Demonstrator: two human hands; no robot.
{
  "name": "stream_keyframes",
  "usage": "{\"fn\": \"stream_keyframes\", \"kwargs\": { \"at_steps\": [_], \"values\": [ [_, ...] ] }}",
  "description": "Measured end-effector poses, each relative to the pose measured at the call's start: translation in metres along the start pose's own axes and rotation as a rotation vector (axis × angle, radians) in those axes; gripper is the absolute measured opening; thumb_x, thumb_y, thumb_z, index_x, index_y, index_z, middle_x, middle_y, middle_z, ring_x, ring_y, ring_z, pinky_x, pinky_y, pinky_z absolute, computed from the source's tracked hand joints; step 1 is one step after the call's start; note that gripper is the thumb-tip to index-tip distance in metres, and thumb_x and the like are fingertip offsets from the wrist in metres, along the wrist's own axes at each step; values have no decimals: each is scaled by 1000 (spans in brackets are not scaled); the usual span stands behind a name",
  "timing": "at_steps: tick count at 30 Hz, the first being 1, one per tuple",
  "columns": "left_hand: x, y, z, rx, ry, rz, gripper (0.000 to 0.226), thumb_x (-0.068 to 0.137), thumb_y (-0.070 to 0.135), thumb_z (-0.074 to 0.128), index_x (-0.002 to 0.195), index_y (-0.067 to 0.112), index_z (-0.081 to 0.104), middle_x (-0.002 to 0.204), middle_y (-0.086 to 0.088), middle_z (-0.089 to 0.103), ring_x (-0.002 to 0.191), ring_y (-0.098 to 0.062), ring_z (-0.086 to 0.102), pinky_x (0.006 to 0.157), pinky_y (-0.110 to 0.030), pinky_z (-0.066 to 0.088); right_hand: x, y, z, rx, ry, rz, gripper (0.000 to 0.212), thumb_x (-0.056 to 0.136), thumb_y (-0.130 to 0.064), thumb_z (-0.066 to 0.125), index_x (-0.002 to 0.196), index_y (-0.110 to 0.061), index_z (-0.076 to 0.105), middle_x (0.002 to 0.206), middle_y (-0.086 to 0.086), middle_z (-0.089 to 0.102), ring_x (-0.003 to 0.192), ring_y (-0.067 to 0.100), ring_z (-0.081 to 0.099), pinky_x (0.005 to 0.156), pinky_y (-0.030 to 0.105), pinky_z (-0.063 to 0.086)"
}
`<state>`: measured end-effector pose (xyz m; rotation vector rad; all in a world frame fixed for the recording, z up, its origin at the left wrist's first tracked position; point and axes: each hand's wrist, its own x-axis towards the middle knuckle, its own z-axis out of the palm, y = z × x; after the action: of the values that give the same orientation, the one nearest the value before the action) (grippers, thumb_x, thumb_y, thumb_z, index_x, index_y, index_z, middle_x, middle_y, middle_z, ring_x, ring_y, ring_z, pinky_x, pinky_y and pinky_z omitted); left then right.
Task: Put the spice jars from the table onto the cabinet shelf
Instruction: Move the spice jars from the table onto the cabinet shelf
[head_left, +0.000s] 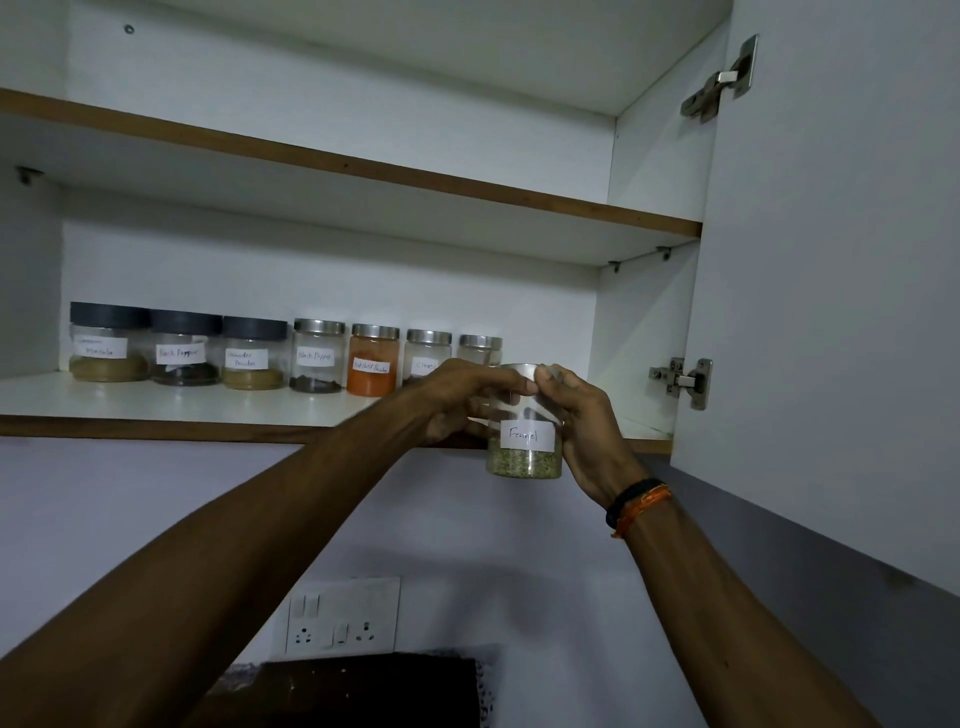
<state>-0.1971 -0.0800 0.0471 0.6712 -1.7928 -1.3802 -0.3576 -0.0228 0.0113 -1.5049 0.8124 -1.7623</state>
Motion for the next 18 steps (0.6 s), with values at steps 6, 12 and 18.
{"fn": "stream_keyframes", "kwargs": {
  "at_steps": [6,12,18],
  "values": [
    [14,9,4,39,-16,-1,29,76,22,78,103,12,72,102,-7,70,97,-26,67,83,-39,55,8,-2,-6,-46,-29,-27,53,97,-36,60,124,8,53,128,27,61,119,44,59,99,55,52],
    [29,24,4,63,5,73,32,71,24,79,100,10,72,100,-6,71,97,-26,66,80,-39,57,18,-8,-14,28,74,-64,48,104,-44,42,127,-8,64,120,15,70,112,30,67,98,46,54],
    [52,31,-6,56,52,88,39,64,27,85,96,12,70,102,-7,70,101,-28,65,70,-35,55,50,18,-49,-627,611,45,32,99,-37,45,97,-15,68,99,5,71,96,25,63,88,39,50]
  ]
}}
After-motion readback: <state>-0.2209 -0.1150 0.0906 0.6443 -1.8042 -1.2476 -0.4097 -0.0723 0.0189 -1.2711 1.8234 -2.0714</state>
